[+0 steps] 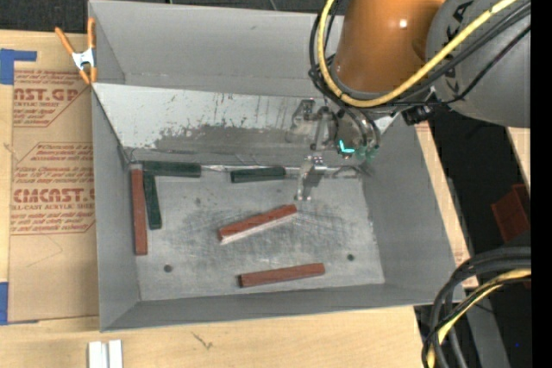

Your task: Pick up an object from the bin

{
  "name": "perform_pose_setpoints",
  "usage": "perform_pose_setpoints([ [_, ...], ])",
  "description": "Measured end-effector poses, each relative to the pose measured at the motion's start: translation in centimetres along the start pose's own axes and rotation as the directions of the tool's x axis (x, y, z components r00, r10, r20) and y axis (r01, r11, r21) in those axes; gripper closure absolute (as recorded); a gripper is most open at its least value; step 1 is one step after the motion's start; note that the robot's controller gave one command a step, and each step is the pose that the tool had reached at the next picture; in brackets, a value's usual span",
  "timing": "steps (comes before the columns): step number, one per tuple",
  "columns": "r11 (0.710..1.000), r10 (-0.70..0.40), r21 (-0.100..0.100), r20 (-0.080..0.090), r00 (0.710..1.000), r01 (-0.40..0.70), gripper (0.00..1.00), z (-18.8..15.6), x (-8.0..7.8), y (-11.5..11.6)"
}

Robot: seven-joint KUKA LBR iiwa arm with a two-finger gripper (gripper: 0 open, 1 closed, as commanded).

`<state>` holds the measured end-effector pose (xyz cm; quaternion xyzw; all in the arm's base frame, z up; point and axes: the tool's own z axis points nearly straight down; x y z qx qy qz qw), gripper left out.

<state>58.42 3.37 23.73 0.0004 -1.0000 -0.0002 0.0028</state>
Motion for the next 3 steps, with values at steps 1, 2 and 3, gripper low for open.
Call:
perform_pose_setpoints([
  [1, 1.0, 0.001, -0.001, 0.008, 1.0, -0.001, 0.0, -0.4, -0.1, 0.0],
  [2, 0.999, -0.048, 0.001, 0.011, 0.999, 0.048, 0.0, 5.9, 3.3, -0.7],
  [3, 0.967, -0.253, 0.003, 0.015, 0.967, 0.253, 1.0, 15.9, 6.3, 1.0],
])
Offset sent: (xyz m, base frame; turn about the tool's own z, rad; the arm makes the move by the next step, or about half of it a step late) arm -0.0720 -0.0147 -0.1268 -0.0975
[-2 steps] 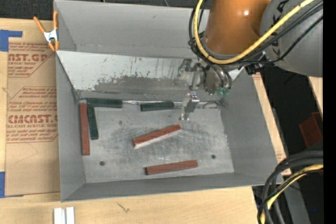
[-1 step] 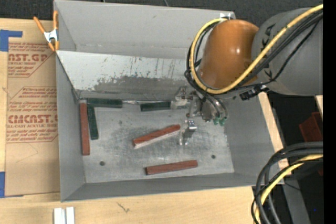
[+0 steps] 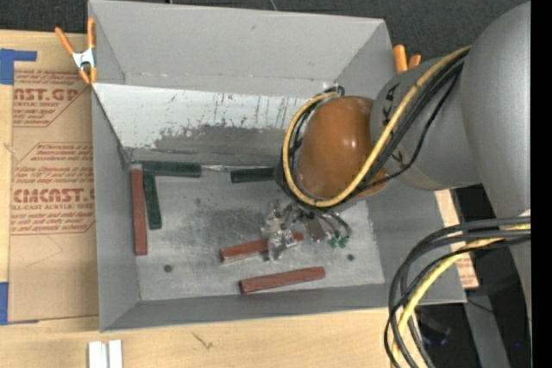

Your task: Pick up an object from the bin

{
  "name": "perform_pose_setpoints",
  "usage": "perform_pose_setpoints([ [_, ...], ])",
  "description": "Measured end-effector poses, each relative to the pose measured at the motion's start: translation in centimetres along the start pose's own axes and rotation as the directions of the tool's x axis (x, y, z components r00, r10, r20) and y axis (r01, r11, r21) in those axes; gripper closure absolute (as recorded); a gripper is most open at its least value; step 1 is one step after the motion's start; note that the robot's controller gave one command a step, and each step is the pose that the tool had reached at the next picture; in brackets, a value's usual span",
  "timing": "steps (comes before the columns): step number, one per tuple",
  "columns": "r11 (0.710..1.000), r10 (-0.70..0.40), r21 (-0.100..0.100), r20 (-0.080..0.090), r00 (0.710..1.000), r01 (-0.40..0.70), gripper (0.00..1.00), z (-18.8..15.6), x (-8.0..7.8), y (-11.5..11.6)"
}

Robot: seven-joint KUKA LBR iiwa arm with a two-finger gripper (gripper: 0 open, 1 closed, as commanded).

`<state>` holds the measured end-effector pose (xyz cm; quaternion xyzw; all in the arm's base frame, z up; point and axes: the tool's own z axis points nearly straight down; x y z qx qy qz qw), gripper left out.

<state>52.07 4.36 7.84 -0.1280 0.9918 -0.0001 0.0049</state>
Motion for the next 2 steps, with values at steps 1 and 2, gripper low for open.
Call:
perform_pose_setpoints([
  [1, 1.0, 0.0, 0.0, 0.0, 1.0, 0.0, 1.0, 0.0, 0.0, 0.0],
  [2, 1.0, 0.02, -0.001, -0.008, 1.0, -0.02, 1.0, -11.4, 1.1, -4.7],
])
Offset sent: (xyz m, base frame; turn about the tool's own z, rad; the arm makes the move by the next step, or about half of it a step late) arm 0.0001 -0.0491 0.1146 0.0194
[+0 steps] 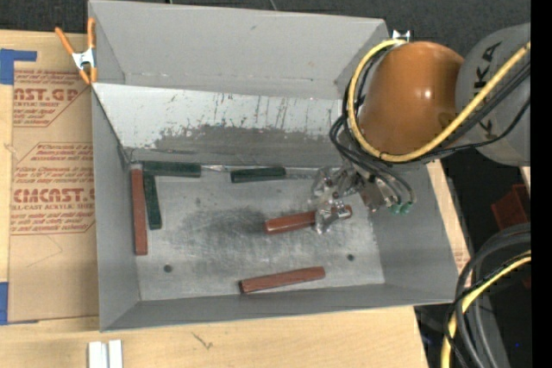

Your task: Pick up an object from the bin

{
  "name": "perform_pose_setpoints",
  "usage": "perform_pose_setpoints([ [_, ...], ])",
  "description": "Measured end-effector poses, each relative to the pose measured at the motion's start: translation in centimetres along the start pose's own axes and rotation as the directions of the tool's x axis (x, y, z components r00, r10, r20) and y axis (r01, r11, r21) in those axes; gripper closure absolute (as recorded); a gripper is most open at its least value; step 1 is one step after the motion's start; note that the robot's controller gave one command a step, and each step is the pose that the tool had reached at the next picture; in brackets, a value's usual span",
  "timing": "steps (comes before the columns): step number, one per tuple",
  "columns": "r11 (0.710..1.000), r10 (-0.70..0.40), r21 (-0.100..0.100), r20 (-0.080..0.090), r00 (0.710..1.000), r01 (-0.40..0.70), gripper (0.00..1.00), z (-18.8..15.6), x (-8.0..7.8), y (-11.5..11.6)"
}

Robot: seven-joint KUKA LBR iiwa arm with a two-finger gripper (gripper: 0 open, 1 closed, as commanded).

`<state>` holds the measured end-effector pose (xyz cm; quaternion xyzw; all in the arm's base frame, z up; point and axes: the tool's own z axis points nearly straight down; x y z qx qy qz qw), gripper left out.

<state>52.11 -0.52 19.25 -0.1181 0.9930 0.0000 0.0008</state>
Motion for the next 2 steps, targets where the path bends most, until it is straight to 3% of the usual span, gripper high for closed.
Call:
perform_pose_setpoints([
  [1, 1.0, 0.0, 0.0, 0.0, 1.0, 0.0, 1.0, 0.0, 0.0, 0.0],
  [2, 0.945, -0.326, 0.001, 0.002, 0.945, 0.326, 1.0, -10.2, 1.7, -1.8],
])
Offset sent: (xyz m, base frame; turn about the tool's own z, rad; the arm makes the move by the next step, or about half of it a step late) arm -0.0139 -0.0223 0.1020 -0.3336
